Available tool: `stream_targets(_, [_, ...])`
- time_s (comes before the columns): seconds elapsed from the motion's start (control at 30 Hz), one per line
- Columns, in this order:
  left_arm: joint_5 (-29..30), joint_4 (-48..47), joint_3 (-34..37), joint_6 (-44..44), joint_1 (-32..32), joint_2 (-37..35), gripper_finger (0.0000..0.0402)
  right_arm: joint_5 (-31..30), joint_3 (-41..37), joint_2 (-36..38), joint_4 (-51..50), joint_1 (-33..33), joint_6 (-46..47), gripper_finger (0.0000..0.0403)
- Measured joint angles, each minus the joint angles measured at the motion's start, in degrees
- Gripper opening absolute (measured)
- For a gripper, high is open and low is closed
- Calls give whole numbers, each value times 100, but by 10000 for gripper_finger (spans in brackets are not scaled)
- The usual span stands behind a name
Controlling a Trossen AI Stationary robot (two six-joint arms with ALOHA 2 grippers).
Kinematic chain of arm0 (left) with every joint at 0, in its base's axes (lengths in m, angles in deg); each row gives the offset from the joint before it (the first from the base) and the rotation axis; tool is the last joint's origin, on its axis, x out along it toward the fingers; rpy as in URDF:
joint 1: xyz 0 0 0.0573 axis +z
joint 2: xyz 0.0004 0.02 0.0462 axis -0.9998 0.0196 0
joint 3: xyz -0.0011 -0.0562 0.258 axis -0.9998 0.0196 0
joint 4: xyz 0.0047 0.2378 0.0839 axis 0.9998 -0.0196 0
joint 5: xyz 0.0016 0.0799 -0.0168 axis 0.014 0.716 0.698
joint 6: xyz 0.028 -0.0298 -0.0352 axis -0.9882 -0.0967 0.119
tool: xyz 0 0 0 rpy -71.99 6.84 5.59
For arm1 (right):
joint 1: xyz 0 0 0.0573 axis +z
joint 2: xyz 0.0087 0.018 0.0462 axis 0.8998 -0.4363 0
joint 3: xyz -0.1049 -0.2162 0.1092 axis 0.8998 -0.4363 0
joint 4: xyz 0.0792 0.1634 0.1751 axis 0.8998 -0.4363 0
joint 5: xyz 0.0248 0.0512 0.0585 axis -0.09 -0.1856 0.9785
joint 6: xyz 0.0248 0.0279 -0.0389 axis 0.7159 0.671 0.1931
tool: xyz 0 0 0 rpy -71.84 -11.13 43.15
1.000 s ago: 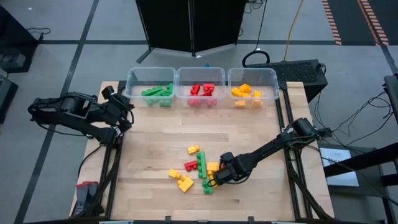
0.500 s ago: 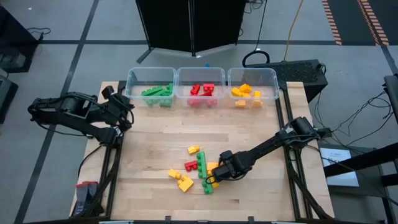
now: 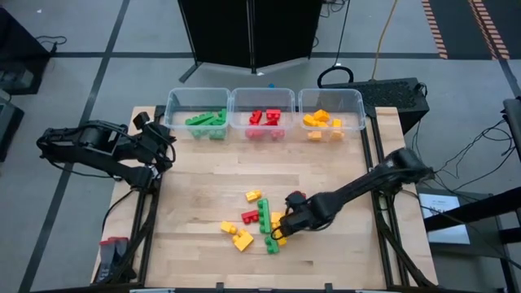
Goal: Sort blocks
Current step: Put the red game piece with 2 studs into the center transparent bin
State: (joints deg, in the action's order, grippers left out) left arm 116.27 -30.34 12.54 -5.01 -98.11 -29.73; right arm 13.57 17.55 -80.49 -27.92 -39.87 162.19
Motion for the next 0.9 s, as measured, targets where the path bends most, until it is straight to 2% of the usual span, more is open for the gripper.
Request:
stream_targets(0.2, [0, 4, 1, -4, 0, 0, 0, -793, 433, 1033, 28, -140, -2174, 5])
stream_targets(0.3, [0, 4, 1, -4, 0, 0, 0, -1130, 453, 1412, -416, -375, -2649, 23])
stream_targets(0.4, [-2, 7, 1, 4, 0, 0, 0, -558, 447, 1473, -1182, -708, -2562, 66])
stream_targets(0.5, [-2, 9, 1, 4, 0, 0, 0, -14, 415, 1419, -1611, -986, -2142, 129])
stream_targets(0.7, [-116, 9, 1, 8, 0, 0, 0, -14, 335, 1188, -1261, -1260, -1686, 251])
stream_targets(0.8, [-138, 15, 1, 9, 0, 0, 0, -27, 337, 915, -1552, -1351, -1486, 277])
stream_targets(0.9, [-149, 10, 1, 4, -4, 0, 0, 2, 335, 598, -1559, -1361, -1411, 282])
